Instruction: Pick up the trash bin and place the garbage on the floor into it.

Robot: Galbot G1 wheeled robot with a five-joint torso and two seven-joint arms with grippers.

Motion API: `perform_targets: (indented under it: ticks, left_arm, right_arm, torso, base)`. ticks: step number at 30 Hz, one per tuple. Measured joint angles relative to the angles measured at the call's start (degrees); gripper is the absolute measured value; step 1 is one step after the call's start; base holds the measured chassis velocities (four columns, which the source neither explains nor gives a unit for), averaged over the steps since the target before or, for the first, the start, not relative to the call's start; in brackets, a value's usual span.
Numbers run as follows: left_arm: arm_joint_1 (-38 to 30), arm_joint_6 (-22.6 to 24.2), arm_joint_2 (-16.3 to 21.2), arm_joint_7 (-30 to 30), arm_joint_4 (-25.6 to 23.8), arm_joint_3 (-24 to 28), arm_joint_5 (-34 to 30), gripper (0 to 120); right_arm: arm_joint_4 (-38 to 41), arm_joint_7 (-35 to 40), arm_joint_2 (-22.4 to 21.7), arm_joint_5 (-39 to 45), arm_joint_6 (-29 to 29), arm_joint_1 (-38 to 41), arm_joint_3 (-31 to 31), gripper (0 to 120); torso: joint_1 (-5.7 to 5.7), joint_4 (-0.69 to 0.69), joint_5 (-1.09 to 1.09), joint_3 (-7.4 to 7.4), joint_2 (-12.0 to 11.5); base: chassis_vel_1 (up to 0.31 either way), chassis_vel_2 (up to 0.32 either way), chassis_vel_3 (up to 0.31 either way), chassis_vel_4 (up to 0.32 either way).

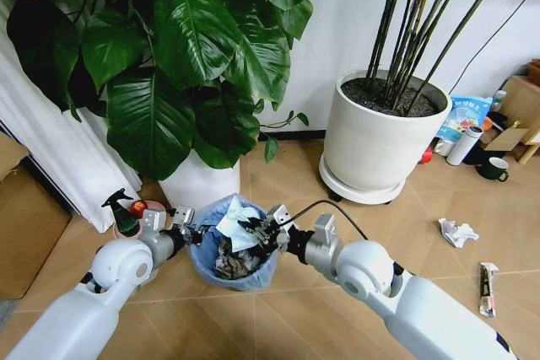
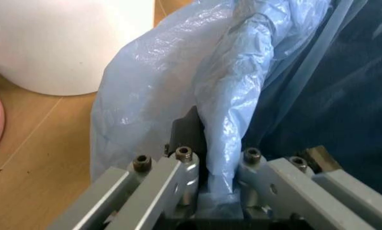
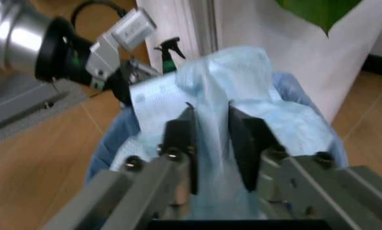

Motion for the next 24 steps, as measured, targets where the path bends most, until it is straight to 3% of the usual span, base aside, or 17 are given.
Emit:
perform_targets:
  ticks: [7, 10, 11, 13, 18, 24]
  left_arm:
    - [-0.1, 0.0, 0.14, -0.01, -0.17, -0.12, -0.23, 2]
    - [-0.13, 0.0, 0.23, -0.01, -0.28, -0.16, -0.35, 2]
    - [-0.13, 0.0, 0.43, -0.01, -0.34, -0.25, -0.46, 2]
    - [-0.13, 0.0, 0.52, 0.0, -0.36, -0.31, -0.49, 2]
    - [-0.08, 0.0, 0.83, 0.08, -0.41, -0.42, -0.58, 2]
    - [-0.12, 0.0, 0.85, 0.14, -0.41, -0.4, -0.62, 2]
  right_arm:
    - [-0.16, -0.1, 0.08, 1.57, -1.79, -0.27, 0.5, 50]
    - [-0.16, -0.1, 0.14, 1.67, -1.9, -0.23, 0.5, 54]
    - [-0.22, -0.05, 0.26, 1.67, -1.9, -0.07, 0.52, 63]
    - [-0.23, 0.0, 0.32, 1.67, -1.9, 0.0, 0.59, 66]
    - [-0.35, 0.35, 0.78, 1.67, -1.6, 0.32, 1.74, 89]
    - [-0.52, 0.7, 0.98, 1.58, -0.99, 0.16, 3.05, 100]
  torso:
    - [0.0, 0.0, 0.0, 0.0, 0.0]
    - [0.0, 0.0, 0.0, 0.0, 0.0]
    - [0.0, 0.0, 0.0, 0.0, 0.0]
    - [0.0, 0.0, 0.0, 0.0, 0.0]
    - [0.0, 0.01, 0.0, 0.0, 0.0]
    - [0.0, 0.01, 0.0, 0.0, 0.0]
  base:
    - [0.0, 0.0, 0.0, 0.0]
    - [0.0, 0.0, 0.0, 0.0]
    - [0.0, 0.0, 0.0, 0.0]
    - [0.0, 0.0, 0.0, 0.0]
    - [0.0, 0.0, 0.0, 0.0]
    - [0.0, 0.0, 0.0, 0.0]
